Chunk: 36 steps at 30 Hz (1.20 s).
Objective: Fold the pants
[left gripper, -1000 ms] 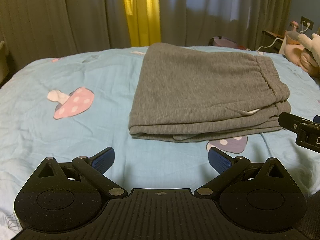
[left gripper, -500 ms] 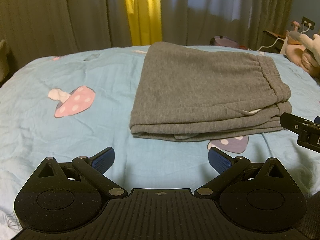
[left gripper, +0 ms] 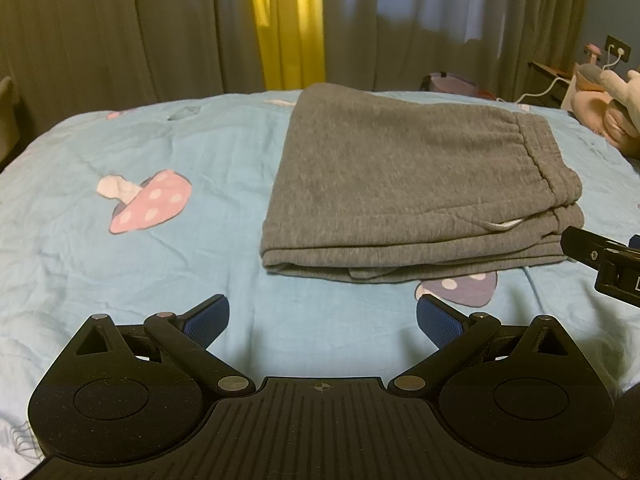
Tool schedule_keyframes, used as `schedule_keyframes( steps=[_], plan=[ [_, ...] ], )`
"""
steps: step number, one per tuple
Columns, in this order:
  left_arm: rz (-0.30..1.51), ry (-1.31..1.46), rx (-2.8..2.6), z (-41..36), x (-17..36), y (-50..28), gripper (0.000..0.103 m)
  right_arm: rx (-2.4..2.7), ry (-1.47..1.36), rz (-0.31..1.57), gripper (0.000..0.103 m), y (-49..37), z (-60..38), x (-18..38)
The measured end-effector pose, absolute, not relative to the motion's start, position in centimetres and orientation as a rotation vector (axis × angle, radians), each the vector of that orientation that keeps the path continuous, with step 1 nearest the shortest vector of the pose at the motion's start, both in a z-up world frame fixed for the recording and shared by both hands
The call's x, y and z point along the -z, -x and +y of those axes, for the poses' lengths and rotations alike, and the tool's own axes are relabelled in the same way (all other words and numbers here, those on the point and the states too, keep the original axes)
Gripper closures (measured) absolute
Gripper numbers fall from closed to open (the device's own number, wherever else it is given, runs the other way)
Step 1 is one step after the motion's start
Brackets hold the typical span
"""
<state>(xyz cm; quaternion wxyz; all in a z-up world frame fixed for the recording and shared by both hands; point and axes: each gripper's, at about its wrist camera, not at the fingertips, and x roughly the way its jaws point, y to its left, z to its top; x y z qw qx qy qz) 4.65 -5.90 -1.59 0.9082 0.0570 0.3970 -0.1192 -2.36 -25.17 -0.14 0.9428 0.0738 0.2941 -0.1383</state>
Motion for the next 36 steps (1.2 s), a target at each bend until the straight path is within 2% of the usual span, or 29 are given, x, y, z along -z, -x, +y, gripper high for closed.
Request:
schedule_keyframes(
  steps=[36],
  plan=[
    [0.821,-0.115,0.233,-5.83,1.63,-4.74,0.000,0.280,-0.153,0.603,0.004,2.28,-25.24,0.08]
  ],
)
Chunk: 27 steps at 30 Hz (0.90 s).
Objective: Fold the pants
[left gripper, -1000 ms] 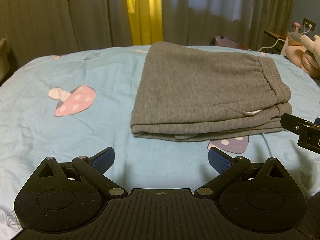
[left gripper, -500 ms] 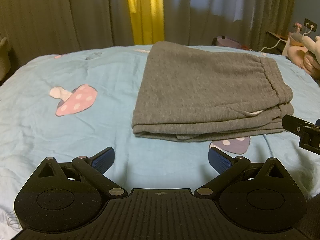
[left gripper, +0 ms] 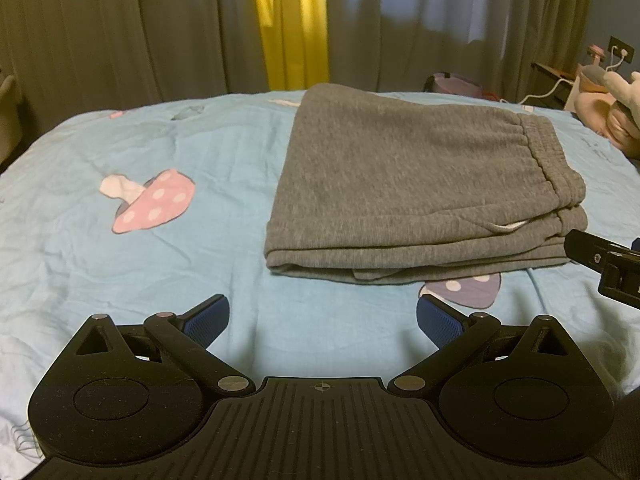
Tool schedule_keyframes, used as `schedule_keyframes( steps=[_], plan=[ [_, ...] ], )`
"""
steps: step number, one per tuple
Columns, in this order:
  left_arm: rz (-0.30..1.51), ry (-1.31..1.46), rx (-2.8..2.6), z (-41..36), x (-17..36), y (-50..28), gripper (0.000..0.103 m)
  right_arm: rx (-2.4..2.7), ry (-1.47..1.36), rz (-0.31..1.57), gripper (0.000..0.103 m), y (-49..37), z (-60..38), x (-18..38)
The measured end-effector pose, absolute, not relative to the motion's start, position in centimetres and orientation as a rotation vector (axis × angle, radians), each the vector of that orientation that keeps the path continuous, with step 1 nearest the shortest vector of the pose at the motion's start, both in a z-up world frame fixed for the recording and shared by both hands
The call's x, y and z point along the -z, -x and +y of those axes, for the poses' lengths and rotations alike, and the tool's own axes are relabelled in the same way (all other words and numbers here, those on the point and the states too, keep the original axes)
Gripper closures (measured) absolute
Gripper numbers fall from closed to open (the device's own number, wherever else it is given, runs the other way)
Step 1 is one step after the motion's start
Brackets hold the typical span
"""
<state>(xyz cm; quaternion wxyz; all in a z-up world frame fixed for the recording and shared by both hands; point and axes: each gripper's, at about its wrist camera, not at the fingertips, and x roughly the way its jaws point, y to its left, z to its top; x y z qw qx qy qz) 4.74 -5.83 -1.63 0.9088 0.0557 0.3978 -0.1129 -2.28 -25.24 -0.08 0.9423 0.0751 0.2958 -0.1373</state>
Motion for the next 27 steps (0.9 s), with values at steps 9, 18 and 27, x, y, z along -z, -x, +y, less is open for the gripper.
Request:
schedule_keyframes(
  steps=[9,18,27],
  plan=[
    [0.820,-0.114,0.232,-5.81,1.51,-4.77,0.000,0.281,-0.153,0.604,0.004,2.27,-25.25,0.09],
    [0.819,-0.115,0.228,-5.74,1.48,-4.83,0.000,0.281,-0.152,0.603,0.004,2.26,-25.26,0.09],
    [0.816,-0.113,0.228,-5.70,1.49,-4.86,0.000,0.281,-0.151,0.604,0.004,2.26,-25.26,0.06]
  ],
)
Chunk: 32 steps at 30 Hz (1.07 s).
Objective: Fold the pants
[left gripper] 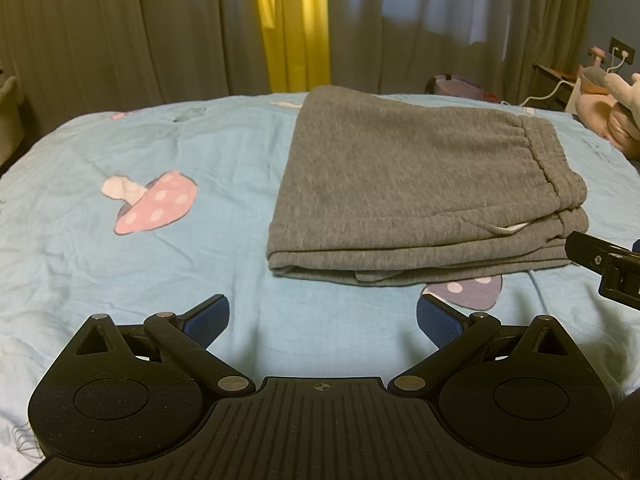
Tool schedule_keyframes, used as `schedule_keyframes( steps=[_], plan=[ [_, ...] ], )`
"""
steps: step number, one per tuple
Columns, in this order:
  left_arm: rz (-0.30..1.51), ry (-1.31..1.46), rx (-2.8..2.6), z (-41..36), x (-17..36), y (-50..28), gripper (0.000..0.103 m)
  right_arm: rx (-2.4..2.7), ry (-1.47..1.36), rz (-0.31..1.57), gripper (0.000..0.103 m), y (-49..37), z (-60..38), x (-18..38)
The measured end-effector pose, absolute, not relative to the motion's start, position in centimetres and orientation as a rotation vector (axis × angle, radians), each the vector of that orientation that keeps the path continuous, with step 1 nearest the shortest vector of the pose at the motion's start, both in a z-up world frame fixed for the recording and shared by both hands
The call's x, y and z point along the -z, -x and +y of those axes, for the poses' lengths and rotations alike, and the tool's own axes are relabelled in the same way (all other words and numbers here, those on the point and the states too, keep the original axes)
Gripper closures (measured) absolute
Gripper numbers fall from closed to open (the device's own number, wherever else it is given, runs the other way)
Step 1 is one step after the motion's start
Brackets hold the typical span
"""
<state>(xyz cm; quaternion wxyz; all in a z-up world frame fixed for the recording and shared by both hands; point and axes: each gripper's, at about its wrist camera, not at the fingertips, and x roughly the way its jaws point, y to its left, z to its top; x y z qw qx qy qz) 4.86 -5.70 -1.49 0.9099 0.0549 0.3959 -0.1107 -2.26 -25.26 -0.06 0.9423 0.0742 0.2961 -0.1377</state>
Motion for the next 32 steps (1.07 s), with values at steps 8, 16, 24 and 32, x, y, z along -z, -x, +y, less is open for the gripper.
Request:
schedule_keyframes(
  steps=[8,16,24,32],
  plan=[
    [0.814,-0.108,0.230,-5.64,1.44,-4.90,0.000,0.281,-0.150,0.603,0.004,2.26,-25.25,0.04],
    [0.808,-0.102,0.229,-5.61,1.34,-4.77,0.000,0.279,-0.137,0.606,0.004,2.21,-25.17,0.15],
    [0.807,-0.094,0.224,-5.43,1.38,-4.81,0.000,0.279,-0.135,0.609,0.004,2.17,-25.09,0.22],
    [0.797,-0.094,0.233,-5.51,1.37,-4.64,0.000,0.279,-0.129,0.611,0.004,2.08,-25.01,0.29]
  ],
)
